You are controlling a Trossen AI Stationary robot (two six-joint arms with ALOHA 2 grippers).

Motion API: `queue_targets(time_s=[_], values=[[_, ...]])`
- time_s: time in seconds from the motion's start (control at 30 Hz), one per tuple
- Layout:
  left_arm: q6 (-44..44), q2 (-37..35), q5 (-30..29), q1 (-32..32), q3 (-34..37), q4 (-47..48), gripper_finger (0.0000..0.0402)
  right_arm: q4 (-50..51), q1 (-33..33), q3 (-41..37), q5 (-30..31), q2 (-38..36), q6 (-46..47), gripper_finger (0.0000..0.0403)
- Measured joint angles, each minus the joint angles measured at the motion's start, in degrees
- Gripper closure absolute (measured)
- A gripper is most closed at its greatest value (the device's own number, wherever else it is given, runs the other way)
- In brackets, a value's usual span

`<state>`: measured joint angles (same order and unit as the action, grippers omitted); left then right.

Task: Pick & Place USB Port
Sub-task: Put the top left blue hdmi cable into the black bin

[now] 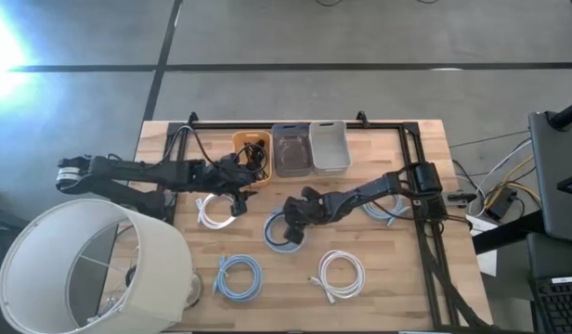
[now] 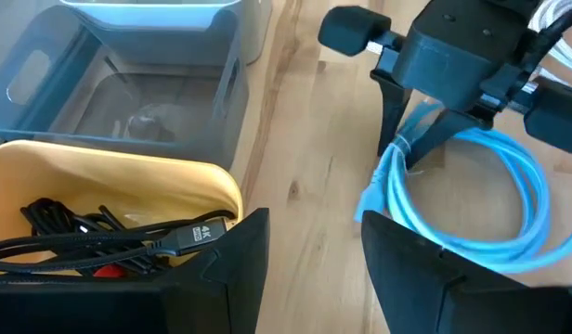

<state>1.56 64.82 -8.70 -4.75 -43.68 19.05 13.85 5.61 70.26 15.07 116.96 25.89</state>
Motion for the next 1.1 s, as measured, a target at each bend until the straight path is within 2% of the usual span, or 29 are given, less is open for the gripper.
queue_targets(time_s=[0.17, 0.33, 0.53, 0.87, 1.1], values=[[0.0, 0.0, 0.0, 0.0, 0.0, 0.0, 0.0225, 2.4, -0.1, -0.2, -1.3, -1.8, -1.0, 0.0345], [0.0, 0.0, 0.0, 0.0, 0.0, -0.1, 0.0225, 5.1, 0.0, -0.3, -0.4, -6.1, -3.6, 0.0343], [0.0, 0.0, -0.2, 0.0, 0.0, -0.6, 0.0225, 7.8, 0.0, -0.3, 8.2, -13.2, -8.1, 0.0342], [0.0, 0.0, -0.2, 0.0, 0.0, -1.1, 0.0225, 8.3, -2.3, -0.3, 30.3, -23.6, -22.5, 0.0342], [0.7, 0.0, -0.2, 0.0, 0.0, -3.2, 0.0225, 5.5, -7.2, -0.4, 31.2, -25.3, -25.6, 0.0342]])
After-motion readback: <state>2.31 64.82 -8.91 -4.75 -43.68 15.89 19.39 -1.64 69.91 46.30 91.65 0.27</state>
